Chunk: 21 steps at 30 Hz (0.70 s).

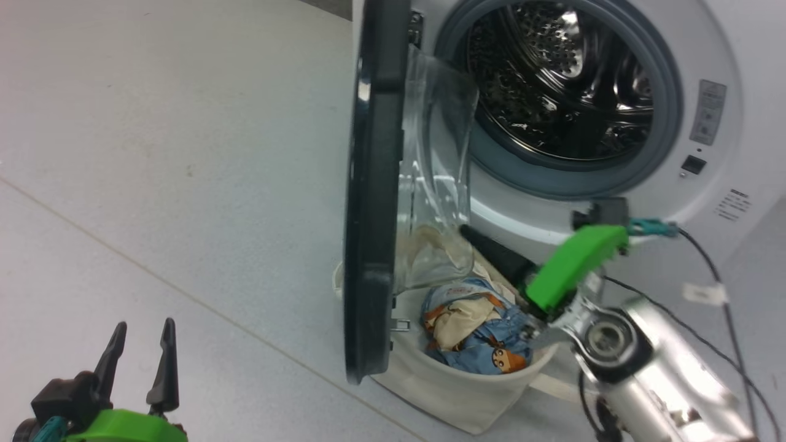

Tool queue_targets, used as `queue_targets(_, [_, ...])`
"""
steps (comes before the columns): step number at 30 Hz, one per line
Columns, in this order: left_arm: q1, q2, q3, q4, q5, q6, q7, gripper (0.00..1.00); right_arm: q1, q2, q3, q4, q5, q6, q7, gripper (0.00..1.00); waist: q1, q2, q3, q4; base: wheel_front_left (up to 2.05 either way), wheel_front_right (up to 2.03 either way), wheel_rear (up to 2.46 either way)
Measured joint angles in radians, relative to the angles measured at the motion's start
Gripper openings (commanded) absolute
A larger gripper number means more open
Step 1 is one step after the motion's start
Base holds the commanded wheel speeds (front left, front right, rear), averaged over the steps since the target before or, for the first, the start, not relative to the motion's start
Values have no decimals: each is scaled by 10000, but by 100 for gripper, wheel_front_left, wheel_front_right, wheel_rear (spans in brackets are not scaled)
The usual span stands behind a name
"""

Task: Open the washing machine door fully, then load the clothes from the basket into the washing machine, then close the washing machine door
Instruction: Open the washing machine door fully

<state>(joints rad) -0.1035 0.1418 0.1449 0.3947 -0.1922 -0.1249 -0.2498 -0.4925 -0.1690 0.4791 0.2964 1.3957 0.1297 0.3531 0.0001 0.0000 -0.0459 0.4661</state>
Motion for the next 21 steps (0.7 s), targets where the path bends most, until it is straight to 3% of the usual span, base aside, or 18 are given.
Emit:
queue_targets(6, [11, -19, 59, -33, -2, 0, 0, 100, 1402, -1156, -38, -1264, -2600, 0, -3338, 100, 0, 0, -78, -425, 0, 0, 0])
queue_targets(10, [75, -19, 176, -69, -2, 0, 0, 100, 2140, -1662, 10, -1229, -4422, 0, -5214, 100, -1, 0, -126, -643, 0, 0, 0])
queue_targets(15, [199, -40, 268, -207, -2, 0, 0, 100, 2991, -1770, -366, -539, -6403, 0, -5937, 100, -1, 0, -154, -867, 0, 0, 0])
queue_targets(21, [202, -121, 362, -305, -4, 0, 0, 100, 3231, -1427, -807, -476, -7680, 2, -6017, 100, 0, 0, -102, -1076, 0, 0, 0])
